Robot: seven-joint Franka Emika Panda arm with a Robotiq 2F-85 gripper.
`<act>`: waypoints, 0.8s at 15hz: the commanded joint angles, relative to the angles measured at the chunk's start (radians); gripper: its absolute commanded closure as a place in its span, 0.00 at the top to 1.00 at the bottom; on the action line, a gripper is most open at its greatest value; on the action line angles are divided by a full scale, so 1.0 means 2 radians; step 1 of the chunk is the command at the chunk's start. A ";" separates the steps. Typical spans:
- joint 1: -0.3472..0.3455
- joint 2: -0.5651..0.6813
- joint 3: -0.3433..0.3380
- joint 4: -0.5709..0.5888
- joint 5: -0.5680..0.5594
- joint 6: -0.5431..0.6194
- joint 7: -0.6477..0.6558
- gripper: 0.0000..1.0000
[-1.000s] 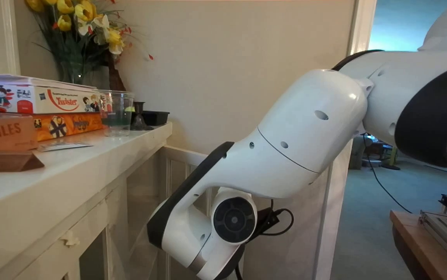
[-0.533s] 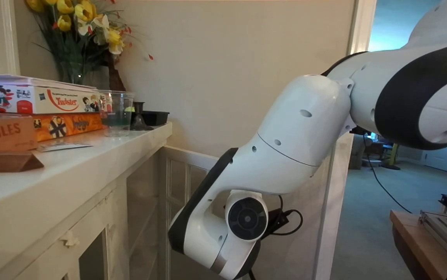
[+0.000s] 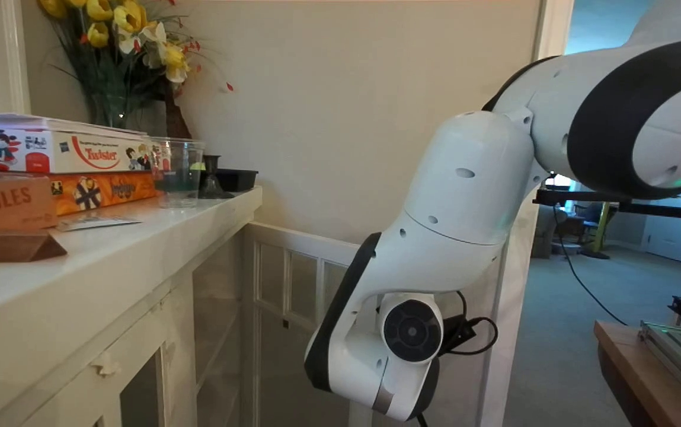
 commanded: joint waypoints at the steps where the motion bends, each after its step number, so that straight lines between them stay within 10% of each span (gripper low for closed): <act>1: 0.048 -0.004 -0.009 -0.029 0.040 0.001 -0.012 0.00; 11: 0.184 0.043 0.004 -0.008 0.026 0.003 -0.004 0.00; 12: 0.189 0.043 0.003 -0.012 0.024 -0.002 -0.002 0.26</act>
